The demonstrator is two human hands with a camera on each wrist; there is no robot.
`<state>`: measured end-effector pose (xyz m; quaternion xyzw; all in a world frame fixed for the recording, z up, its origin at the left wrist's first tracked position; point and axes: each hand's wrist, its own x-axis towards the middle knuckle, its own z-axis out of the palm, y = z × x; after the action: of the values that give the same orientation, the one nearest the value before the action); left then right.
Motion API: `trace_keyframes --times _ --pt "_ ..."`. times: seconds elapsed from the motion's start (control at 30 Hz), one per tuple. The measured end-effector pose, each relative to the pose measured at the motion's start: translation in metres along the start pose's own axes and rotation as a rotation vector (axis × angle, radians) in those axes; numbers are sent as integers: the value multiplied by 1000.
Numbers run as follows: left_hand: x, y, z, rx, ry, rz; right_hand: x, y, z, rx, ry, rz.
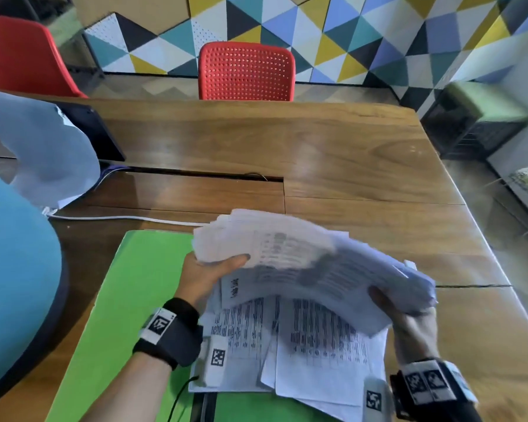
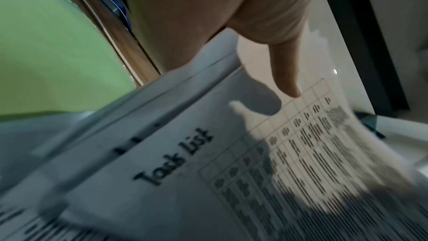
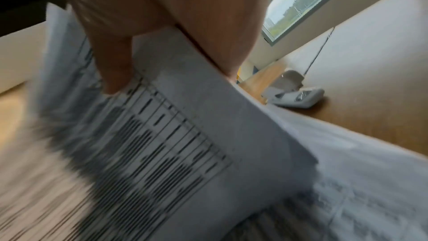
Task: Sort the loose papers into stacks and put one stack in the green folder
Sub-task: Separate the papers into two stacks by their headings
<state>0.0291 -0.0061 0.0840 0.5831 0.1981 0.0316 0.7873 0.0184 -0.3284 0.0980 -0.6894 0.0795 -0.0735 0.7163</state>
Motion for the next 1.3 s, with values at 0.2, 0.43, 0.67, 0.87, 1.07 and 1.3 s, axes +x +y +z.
trace_keyframes --times 0.2,0.43,0.67,0.87,1.07,1.3 --pt "-11 14 16 -3 -11 107 -5 2 13 18 111 -55" --pt "-6 17 0 58 -43 145 3 -17 3 12 72 -148" --pt "15 4 23 90 22 100 22 -11 11 -221 38 -128" --pt "17 15 34 100 53 152 19 -24 13 -200 49 -221" --pt "24 11 31 105 50 184 24 -29 20 -109 117 -307" --pt "30 4 23 127 -5 166 22 -3 -6 7 207 -93"
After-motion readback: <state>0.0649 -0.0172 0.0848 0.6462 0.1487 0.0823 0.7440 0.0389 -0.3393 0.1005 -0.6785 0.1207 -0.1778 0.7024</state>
